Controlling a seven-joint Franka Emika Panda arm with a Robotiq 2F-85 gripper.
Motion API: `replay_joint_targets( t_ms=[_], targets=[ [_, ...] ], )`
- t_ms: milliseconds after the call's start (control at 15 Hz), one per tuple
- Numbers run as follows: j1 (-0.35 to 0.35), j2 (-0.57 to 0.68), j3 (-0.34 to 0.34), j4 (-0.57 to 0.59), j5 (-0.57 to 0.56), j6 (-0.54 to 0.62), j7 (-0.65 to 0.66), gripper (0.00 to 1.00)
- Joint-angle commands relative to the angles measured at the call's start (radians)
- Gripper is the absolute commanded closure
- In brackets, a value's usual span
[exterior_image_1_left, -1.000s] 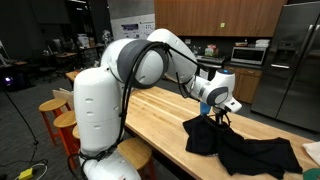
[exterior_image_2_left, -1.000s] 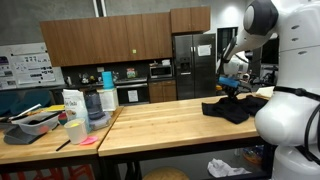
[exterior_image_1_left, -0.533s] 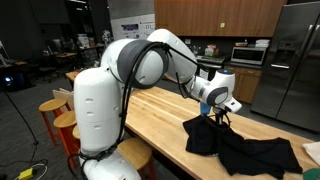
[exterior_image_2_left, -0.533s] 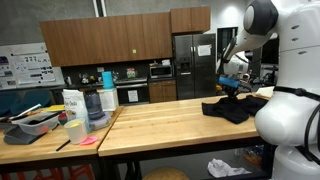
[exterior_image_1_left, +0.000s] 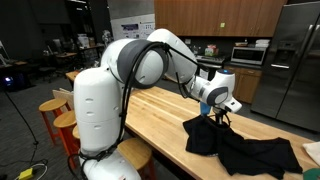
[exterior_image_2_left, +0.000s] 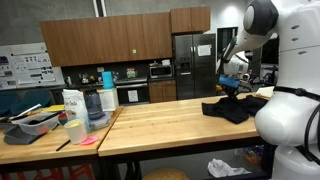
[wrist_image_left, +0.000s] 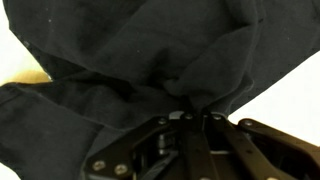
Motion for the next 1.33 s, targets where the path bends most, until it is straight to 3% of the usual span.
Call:
replay_joint_targets(
  t_ms=[0, 1200, 1267],
  targets=[
    [-0.001, 0.001, 0.0, 0.002, 0.001, -0.002, -0.002, 0.93],
    [-0.001, 0.001, 0.0, 0.002, 0.001, -0.002, -0.003, 0.93],
    [-0.001, 0.001, 0.0, 0.002, 0.001, -0.002, -0.003, 0.98]
  ],
)
